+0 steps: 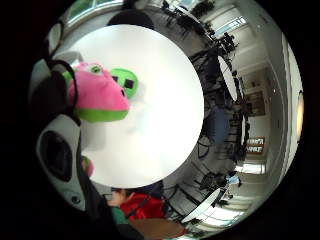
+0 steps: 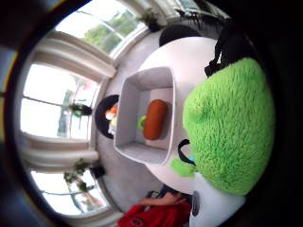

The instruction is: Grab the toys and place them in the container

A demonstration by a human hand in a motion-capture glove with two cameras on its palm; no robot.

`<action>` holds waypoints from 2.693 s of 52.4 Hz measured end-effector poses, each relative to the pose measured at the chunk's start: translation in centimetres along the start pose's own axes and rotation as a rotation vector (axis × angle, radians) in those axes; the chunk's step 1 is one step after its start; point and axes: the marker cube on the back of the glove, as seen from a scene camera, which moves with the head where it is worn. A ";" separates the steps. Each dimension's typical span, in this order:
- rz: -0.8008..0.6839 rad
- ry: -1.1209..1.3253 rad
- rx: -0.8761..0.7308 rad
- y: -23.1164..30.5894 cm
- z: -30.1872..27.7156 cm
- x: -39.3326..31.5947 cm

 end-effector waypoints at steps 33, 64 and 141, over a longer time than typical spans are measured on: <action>-0.310 0.022 -0.145 -2.2 4.8 -18.9; -0.025 0.060 -0.113 -4.9 9.0 0.5; 0.053 0.229 -0.224 -10.2 23.8 6.1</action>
